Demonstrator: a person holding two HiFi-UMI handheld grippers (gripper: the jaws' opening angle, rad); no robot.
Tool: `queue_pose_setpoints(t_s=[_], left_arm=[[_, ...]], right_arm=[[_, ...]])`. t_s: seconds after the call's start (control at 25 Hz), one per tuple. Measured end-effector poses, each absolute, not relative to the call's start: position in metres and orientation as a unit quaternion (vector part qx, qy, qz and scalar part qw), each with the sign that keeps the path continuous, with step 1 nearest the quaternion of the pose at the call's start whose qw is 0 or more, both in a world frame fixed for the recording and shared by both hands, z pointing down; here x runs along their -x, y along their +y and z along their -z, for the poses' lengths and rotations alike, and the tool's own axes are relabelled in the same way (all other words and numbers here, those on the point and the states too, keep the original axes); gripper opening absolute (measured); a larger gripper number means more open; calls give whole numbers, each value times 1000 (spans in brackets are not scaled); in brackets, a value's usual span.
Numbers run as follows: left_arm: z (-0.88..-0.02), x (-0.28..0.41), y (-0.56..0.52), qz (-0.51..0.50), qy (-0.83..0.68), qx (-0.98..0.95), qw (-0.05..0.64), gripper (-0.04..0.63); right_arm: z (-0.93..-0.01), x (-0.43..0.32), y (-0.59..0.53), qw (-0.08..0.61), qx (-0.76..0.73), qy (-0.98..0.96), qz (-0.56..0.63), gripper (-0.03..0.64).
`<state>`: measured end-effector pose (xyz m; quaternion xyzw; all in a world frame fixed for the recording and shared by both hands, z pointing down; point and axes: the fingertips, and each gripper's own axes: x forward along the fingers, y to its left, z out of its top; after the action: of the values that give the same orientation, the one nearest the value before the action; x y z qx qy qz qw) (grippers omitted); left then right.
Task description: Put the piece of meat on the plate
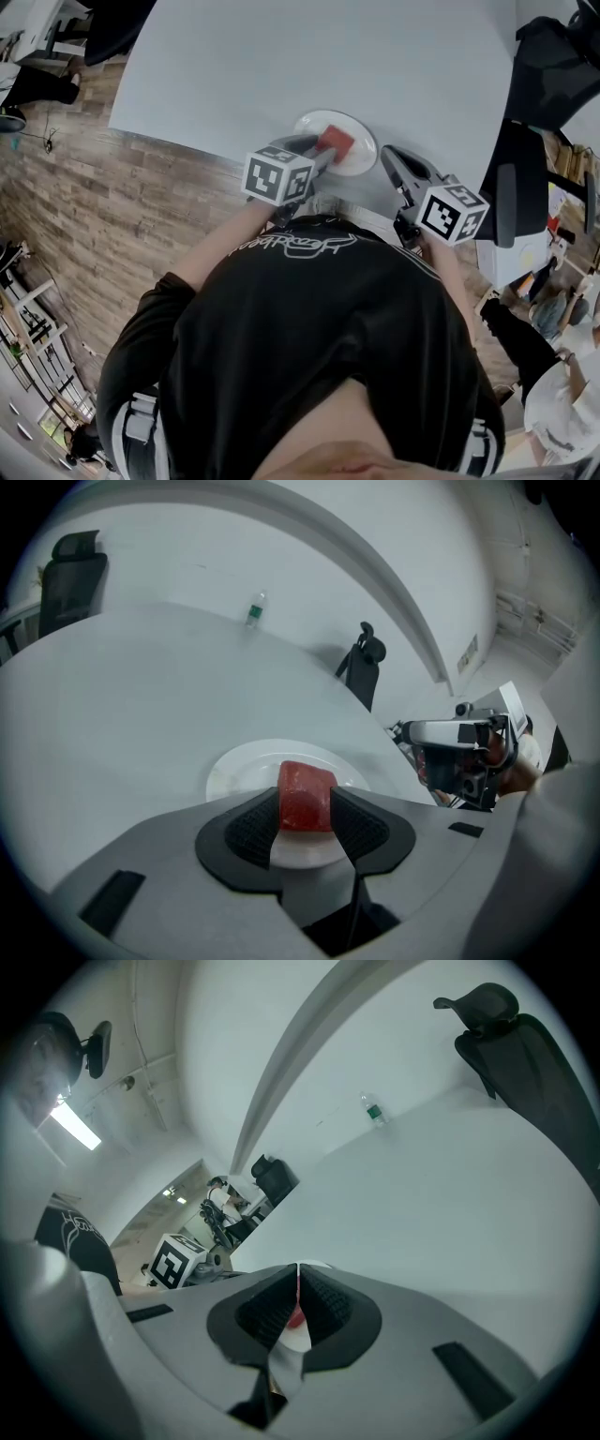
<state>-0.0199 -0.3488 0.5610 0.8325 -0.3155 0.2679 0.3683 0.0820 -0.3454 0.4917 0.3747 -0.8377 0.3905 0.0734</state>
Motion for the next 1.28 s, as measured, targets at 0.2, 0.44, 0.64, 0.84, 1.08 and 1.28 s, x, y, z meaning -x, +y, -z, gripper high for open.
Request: queue_pose_setpoints(t_s=[0.2, 0.44, 0.64, 0.84, 1.08, 1.28], left_arm=[[-555, 24, -351, -259, -321, -833, 368, 176], [-539, 34, -355, -229, -340, -833, 372, 178], [-513, 31, -349, -197, -339, -842, 371, 154], [-477, 21, -336, -163, -340, -856, 355, 80], [-436, 7, -301, -126, -340, -870, 334, 9], [-412, -3, -269, -103, -345, -874, 326, 8]], right_arm=[[-490, -78, -344, 81, -365, -842, -388, 12], [-485, -68, -348, 84, -353, -849, -383, 12], [-476, -63, -345, 90, -339, -860, -370, 14], [-464, -65, -331, 99, -323, -873, -352, 12], [-433, -71, -306, 96, -308, -892, -316, 12], [-406, -71, -278, 87, -281, -908, -300, 12]])
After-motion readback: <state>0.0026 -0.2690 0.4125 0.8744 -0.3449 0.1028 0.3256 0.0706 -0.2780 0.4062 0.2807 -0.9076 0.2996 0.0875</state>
